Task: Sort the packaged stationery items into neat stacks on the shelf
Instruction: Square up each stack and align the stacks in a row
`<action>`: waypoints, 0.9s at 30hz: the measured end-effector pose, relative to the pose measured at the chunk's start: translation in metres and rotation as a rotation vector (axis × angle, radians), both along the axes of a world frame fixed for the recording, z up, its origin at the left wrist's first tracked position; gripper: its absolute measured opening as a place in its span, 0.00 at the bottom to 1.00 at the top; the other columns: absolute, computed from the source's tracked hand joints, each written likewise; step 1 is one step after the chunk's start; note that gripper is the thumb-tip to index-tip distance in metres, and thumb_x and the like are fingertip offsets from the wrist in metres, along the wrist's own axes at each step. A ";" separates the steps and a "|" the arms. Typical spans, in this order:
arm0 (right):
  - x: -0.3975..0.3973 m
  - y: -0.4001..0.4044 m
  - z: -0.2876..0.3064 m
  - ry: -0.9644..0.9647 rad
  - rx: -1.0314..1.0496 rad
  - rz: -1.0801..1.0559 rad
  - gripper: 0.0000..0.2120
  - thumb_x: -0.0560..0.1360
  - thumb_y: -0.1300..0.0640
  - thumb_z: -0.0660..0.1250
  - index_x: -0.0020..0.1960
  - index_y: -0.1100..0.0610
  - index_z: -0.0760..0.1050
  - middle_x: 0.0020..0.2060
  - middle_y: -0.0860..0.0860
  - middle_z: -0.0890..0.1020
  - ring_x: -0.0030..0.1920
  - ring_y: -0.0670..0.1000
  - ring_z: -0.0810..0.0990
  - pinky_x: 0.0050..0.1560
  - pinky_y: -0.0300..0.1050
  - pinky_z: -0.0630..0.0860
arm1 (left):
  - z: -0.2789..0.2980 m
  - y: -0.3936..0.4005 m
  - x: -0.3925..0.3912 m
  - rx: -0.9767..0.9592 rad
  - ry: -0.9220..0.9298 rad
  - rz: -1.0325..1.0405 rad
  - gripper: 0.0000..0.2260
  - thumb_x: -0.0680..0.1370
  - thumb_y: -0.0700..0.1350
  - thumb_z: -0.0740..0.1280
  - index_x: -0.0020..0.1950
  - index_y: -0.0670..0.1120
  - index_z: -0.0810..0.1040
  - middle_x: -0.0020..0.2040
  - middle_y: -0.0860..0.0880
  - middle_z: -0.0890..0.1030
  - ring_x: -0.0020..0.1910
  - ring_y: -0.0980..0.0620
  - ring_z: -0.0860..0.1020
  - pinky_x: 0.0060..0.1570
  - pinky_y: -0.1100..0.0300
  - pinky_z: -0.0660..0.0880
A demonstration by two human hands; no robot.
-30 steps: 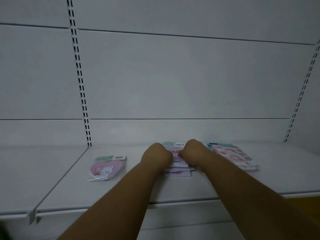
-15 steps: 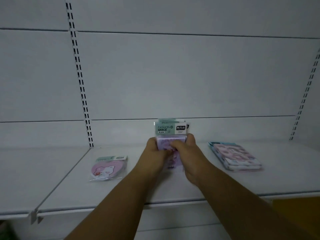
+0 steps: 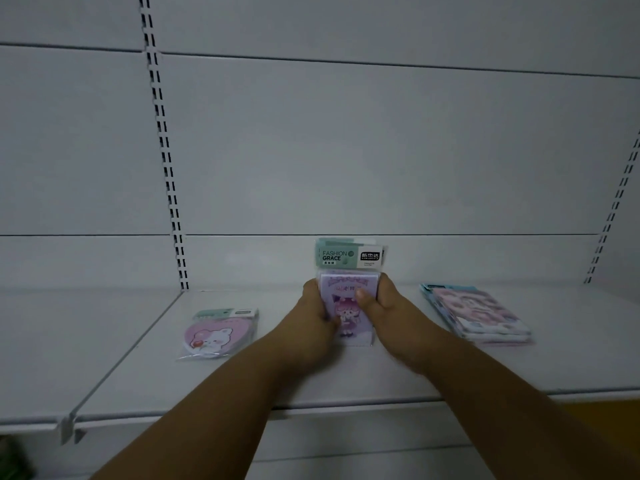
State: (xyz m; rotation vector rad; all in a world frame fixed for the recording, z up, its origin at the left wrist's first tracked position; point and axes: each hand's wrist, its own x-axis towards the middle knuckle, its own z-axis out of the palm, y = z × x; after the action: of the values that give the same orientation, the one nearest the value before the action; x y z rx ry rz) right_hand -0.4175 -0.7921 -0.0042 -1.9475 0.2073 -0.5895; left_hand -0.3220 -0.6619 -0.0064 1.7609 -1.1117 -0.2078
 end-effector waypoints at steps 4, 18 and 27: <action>-0.002 -0.006 -0.002 0.042 -0.080 -0.003 0.14 0.80 0.48 0.58 0.65 0.44 0.65 0.58 0.48 0.80 0.54 0.45 0.81 0.56 0.46 0.79 | -0.001 0.006 0.004 0.115 -0.125 0.048 0.20 0.78 0.41 0.63 0.69 0.49 0.63 0.61 0.50 0.74 0.56 0.55 0.74 0.48 0.68 0.71; -0.013 -0.019 -0.002 0.095 -0.272 -0.066 0.17 0.76 0.53 0.68 0.63 0.48 0.72 0.55 0.45 0.82 0.51 0.39 0.81 0.47 0.32 0.77 | -0.006 0.008 0.008 0.218 -0.375 0.138 0.11 0.75 0.41 0.64 0.56 0.50 0.76 0.52 0.49 0.76 0.48 0.52 0.75 0.51 0.57 0.76; -0.008 -0.024 0.007 0.241 -0.109 -0.127 0.11 0.76 0.48 0.68 0.47 0.56 0.81 0.41 0.52 0.87 0.38 0.49 0.85 0.46 0.49 0.82 | 0.005 0.010 0.008 0.312 -0.195 0.173 0.12 0.79 0.47 0.62 0.60 0.47 0.78 0.55 0.48 0.81 0.50 0.50 0.78 0.46 0.58 0.73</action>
State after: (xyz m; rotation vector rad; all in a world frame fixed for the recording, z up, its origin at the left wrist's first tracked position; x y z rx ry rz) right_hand -0.4255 -0.8166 0.0031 -2.1218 0.4617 -0.4544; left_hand -0.3139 -0.6523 -0.0015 2.1829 -1.1008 -0.1091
